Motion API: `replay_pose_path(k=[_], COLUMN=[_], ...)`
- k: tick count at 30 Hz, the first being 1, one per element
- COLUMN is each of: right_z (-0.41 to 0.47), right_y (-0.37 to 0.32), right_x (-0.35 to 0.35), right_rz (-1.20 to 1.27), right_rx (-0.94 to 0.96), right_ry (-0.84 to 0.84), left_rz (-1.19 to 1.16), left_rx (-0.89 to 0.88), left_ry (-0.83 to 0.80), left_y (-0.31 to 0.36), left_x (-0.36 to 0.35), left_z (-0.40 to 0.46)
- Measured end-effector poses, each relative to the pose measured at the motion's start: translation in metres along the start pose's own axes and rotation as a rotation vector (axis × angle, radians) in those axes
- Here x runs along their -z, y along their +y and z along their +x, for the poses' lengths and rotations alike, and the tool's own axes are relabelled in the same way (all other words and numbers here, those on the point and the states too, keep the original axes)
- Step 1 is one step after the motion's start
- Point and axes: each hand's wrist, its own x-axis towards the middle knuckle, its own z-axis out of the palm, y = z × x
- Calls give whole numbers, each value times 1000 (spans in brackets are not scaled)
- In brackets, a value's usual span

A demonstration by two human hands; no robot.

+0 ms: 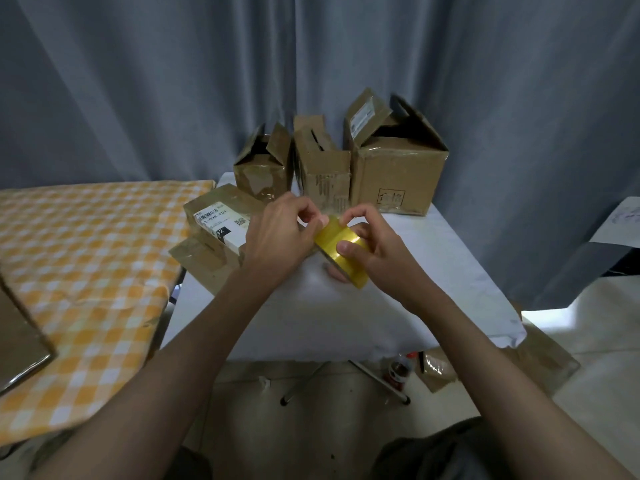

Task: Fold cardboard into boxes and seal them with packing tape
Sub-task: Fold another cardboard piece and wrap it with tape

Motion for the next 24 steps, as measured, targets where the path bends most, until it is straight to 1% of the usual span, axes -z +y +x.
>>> replay_pose_path(k=[4,6,8,10,12,15,18,20,21,23,24], right_z=[8,20,34,45,52,54,53,54,55,58,60], right_y=[9,21,36,52,67,84,93,93,91,81,74], right_x=[4,7,11,13,13,6,-3,-9,-12,-22,-30], right_rz=[17,-66,-198,-340,-445,-579,-627,-665,-703,-753,-706], right_rx=[-50,-85,-129,-176,-217,-250,-265,-250,-218,-111,-42], right_ry=[-2,37,81,118,143,135,129,139,173,279,321], left_rz=[221,216,178,183,195,189,220,270,302,343,350], left_rx=[-1,-8,-55,-56,-17,19,1,-31,-46,-65,-70], left_ry=[-65,-43,-31,-65,-116,-153,-149,-153,-146,-117,-103], left_y=[-16,-27,-41,-56,-69,-81,-88,-90,-90,-89,-88], left_x=[-1,0,1,0,-3,-11,-17,-21,-22,-25,-26], left_z=[4,2,-1,-5,-9,-15,-18,-20,-21,-23,-24])
